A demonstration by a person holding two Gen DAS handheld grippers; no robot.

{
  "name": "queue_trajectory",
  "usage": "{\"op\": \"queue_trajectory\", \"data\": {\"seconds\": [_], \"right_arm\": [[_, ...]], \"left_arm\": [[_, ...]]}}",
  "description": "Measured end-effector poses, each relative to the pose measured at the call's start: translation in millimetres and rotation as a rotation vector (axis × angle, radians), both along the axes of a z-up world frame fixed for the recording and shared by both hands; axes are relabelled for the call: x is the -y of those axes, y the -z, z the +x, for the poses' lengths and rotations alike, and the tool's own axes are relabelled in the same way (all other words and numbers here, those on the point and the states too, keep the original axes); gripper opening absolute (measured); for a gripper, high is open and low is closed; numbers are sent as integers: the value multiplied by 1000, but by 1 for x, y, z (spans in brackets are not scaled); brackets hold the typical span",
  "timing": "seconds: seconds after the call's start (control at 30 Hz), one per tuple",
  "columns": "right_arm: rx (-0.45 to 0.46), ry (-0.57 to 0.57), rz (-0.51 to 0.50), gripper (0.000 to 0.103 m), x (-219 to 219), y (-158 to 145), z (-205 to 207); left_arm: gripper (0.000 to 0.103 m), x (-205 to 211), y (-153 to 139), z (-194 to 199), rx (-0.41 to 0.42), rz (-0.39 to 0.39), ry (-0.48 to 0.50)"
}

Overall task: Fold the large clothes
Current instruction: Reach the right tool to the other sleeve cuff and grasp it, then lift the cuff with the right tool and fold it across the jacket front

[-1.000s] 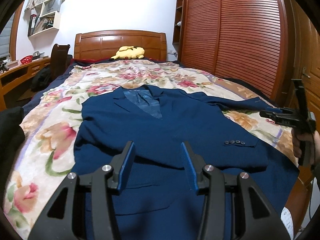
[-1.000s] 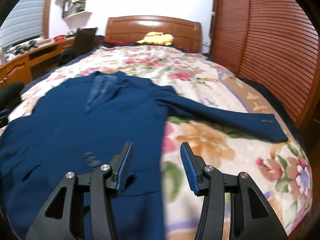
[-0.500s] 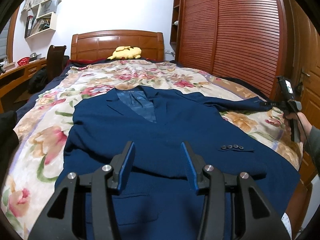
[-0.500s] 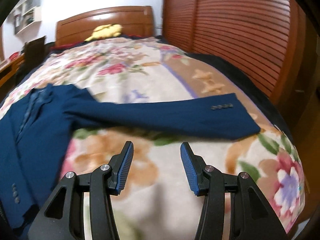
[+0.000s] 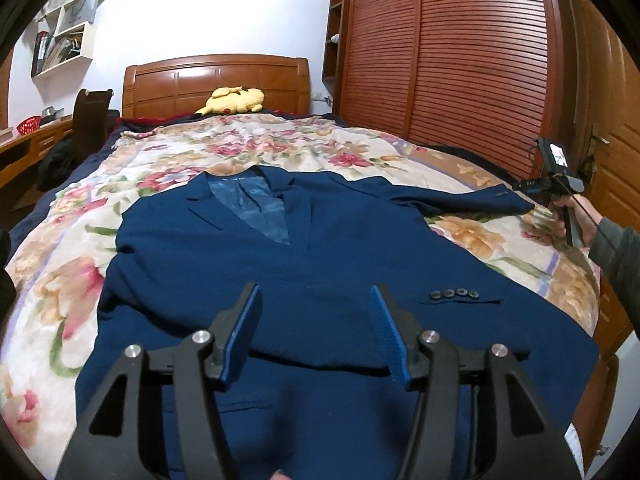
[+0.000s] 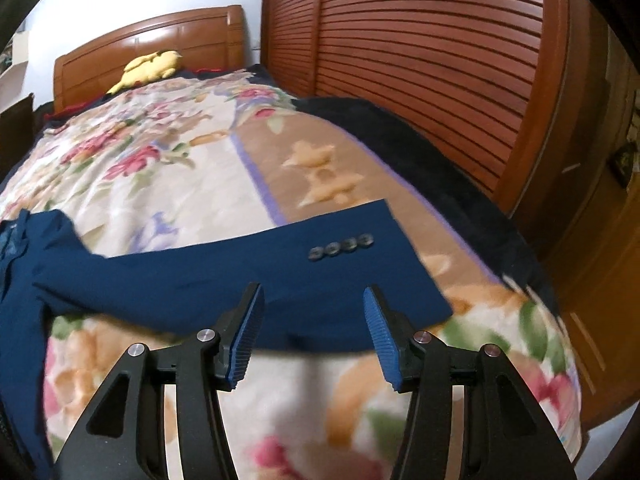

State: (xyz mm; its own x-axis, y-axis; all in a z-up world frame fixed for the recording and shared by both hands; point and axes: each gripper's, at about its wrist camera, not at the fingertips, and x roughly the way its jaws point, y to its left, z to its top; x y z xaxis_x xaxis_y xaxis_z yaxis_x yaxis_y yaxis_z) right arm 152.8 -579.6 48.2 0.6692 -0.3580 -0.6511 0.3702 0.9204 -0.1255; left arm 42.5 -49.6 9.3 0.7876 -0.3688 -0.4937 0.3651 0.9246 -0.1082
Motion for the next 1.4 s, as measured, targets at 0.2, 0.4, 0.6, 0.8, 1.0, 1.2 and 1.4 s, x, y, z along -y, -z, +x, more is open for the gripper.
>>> {"op": "queue_trajectory", "data": {"seconds": [0.2,0.4,0.6,0.8,1.0,1.2,1.4], "right_arm": [[-11,78,-3,59,38,-2,6],[-75,132,48,59,63,19,11],[-179,142,60,60,69,44,19],[-177,128,65,59,66,47,17],[-188,23,34,11,44,48,16],[-75,-74,-63,6,-10,10,5],[29,-224,-136,6,-91,-57,-7]], "left_arm": [[56,3,3,5,-10,6,0],[56,6,8,6,-21,23,6],[56,9,10,6,-26,36,4],[56,11,12,6,-27,52,0],[56,12,13,7,-33,58,-3],[56,6,12,5,-33,46,-7],[56,-6,6,-7,-15,43,-10]]}}
